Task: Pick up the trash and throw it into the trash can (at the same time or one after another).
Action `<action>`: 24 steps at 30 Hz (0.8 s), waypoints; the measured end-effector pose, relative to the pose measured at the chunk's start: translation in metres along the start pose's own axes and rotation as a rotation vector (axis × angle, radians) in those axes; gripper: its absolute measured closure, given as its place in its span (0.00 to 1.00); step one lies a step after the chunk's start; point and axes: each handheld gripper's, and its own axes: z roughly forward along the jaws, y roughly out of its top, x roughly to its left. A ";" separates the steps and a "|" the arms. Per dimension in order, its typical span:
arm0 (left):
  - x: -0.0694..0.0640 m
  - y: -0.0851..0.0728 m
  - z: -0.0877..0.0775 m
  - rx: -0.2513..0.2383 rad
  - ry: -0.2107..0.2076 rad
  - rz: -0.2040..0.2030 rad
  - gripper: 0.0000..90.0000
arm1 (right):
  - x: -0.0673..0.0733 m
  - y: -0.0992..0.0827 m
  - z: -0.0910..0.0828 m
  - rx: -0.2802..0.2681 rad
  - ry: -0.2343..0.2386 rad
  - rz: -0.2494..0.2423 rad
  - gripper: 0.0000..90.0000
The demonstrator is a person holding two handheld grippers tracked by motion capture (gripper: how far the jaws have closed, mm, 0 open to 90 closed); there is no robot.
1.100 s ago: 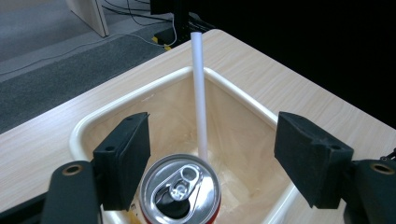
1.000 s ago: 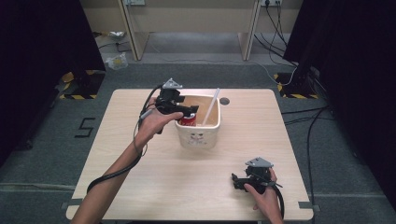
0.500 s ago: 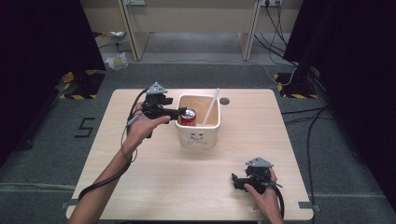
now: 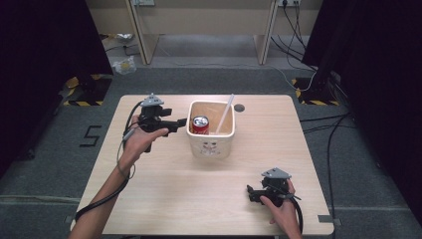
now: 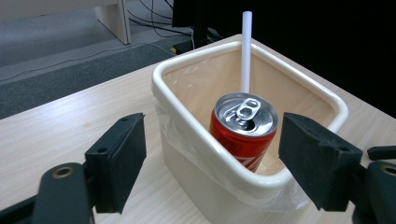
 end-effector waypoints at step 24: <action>0.006 -0.041 -0.006 -0.005 0.004 -0.007 0.22 | 0.000 0.000 0.000 0.002 0.000 0.002 0.00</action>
